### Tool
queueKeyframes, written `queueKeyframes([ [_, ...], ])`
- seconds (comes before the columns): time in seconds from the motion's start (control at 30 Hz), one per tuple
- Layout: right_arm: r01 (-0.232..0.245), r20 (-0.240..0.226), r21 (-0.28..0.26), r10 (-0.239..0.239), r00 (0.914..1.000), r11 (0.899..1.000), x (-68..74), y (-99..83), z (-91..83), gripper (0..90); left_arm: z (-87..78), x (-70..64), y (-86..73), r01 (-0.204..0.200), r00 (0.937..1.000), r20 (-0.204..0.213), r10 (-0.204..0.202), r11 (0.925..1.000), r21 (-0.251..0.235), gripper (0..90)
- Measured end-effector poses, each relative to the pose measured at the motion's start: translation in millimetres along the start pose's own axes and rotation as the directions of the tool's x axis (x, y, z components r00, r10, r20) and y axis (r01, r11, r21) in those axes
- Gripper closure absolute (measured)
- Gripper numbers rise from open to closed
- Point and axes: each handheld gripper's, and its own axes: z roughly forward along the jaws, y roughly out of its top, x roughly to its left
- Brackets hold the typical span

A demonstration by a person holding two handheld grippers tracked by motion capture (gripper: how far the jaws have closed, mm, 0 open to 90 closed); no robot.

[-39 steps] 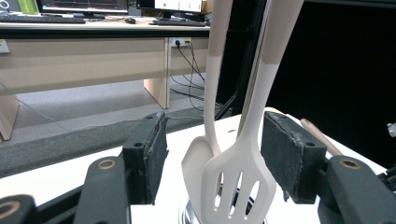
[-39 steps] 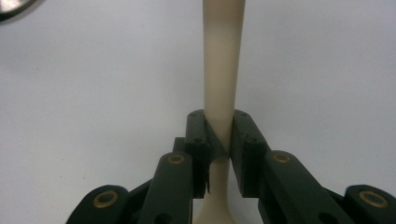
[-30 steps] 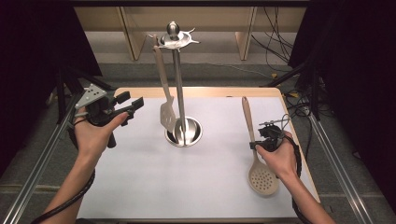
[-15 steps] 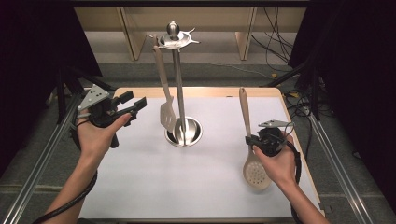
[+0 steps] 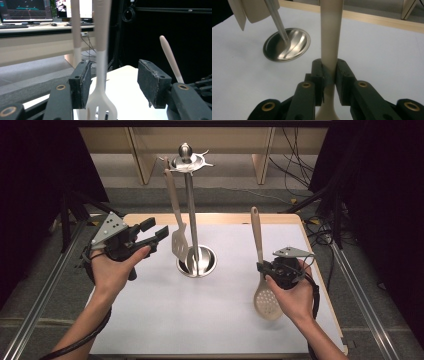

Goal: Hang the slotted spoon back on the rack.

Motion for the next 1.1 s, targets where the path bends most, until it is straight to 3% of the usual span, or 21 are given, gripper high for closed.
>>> queueKeyframes([
  [0.03,0.045,0.012,-0.003,-0.045,0.9989,0.999,-0.9,1.4,-1.3,79.2,1.1,-2.2,-0.2,-0.002,1.0000,0.006,0.002,1.0000,-0.001,44.0],
  [0.07,0.048,0.000,-0.014,-0.048,0.9988,0.999,1.1,2.2,-2.6,79.2,2.0,-4.6,-0.3,-0.002,1.0000,0.006,0.002,1.0000,0.000,44.1],
  [0.1,0.018,-0.015,-0.019,-0.018,0.9997,1.000,4.5,2.3,-3.7,79.2,3.3,-6.8,-0.5,-0.004,0.9999,0.010,0.004,1.0000,-0.002,44.2],
  [0.2,0.010,-0.009,-0.032,-0.010,0.9999,0.999,11.6,3.9,-7.0,79.2,8.2,-12.6,-0.3,-0.009,0.9996,0.026,0.009,0.9999,-0.004,44.2],
  [0.27,0.046,-0.022,-0.052,-0.047,0.9986,0.998,13.5,5.9,-8.9,79.2,12.5,-17.4,-0.4,0.004,0.9988,0.049,-0.003,1.0000,-0.004,44.1],
  [0.3,0.014,-0.026,-0.050,-0.016,0.9995,0.999,17.9,5.9,-10.5,79.1,14.5,-19.6,-0.4,0.019,0.9975,0.068,-0.018,0.9998,-0.003,44.1],
  [0.37,0.056,-0.032,-0.064,-0.058,0.9978,0.996,18.9,7.1,-10.6,79.1,18.0,-23.9,-0.1,0.018,0.9961,0.087,-0.018,0.9998,-0.001,44.0],
  [0.4,0.057,-0.034,-0.064,-0.059,0.9977,0.996,20.2,7.6,-11.3,79.1,20.1,-27.5,0.3,0.016,0.9956,0.092,-0.016,0.9999,0.001,44.0],
  [0.43,0.025,-0.034,-0.053,-0.027,0.9991,0.998,24.8,7.5,-13.3,79.1,21.9,-29.7,0.6,0.019,0.9950,0.098,-0.019,0.9998,0.000,44.0],
  [0.47,0.062,-0.033,-0.076,-0.064,0.9974,0.995,23.9,7.8,-11.8,79.1,23.8,-31.4,1.2,0.019,0.9948,0.100,-0.019,0.9998,-0.002,44.0],
  [0.5,0.068,-0.045,-0.070,-0.071,0.9964,0.995,25.3,8.6,-12.1,79.1,25.4,-32.9,1.9,0.014,0.9949,0.100,-0.013,0.9999,-0.003,44.0],
  [0.63,0.056,-0.049,-0.080,-0.060,0.9970,0.995,32.6,10.0,-13.2,79.1,31.6,-39.6,4.4,-0.009,0.9936,0.112,0.008,1.0000,0.003,44.0],
  [0.77,0.089,-0.056,-0.086,-0.094,0.9940,0.992,37.8,12.8,-13.4,79.2,39.0,-44.4,5.1,-0.016,0.9918,0.127,0.014,0.9998,0.010,44.0],
  [0.8,0.081,-0.059,-0.084,-0.086,0.9945,0.993,39.6,13.2,-14.1,79.1,40.5,-46.6,4.7,0.000,0.9911,0.133,-0.003,0.9998,0.020,44.0],
  [0.9,0.070,-0.072,-0.092,-0.077,0.9945,0.993,45.2,14.4,-13.6,79.1,46.1,-47.0,5.8,-0.031,0.9926,0.118,0.028,0.9993,0.021,44.0],
  [0.97,0.100,-0.070,-0.099,-0.107,0.9919,0.990,46.6,15.7,-14.2,79.1,50.5,-52.3,5.5,0.005,0.9883,0.153,-0.007,0.9999,0.014,44.0],
  [1.03,0.108,-0.079,-0.113,-0.117,0.9899,0.988,48.7,16.3,-13.4,79.1,53.5,-52.5,6.0,-0.023,0.9888,0.148,0.021,0.9996,0.014,44.0],
  [1.1,0.105,-0.084,-0.113,-0.115,0.9898,0.988,51.1,17.1,-14.3,79.1,56.7,-55.1,5.4,-0.008,0.9865,0.164,0.003,0.9997,0.025,43.9],
])
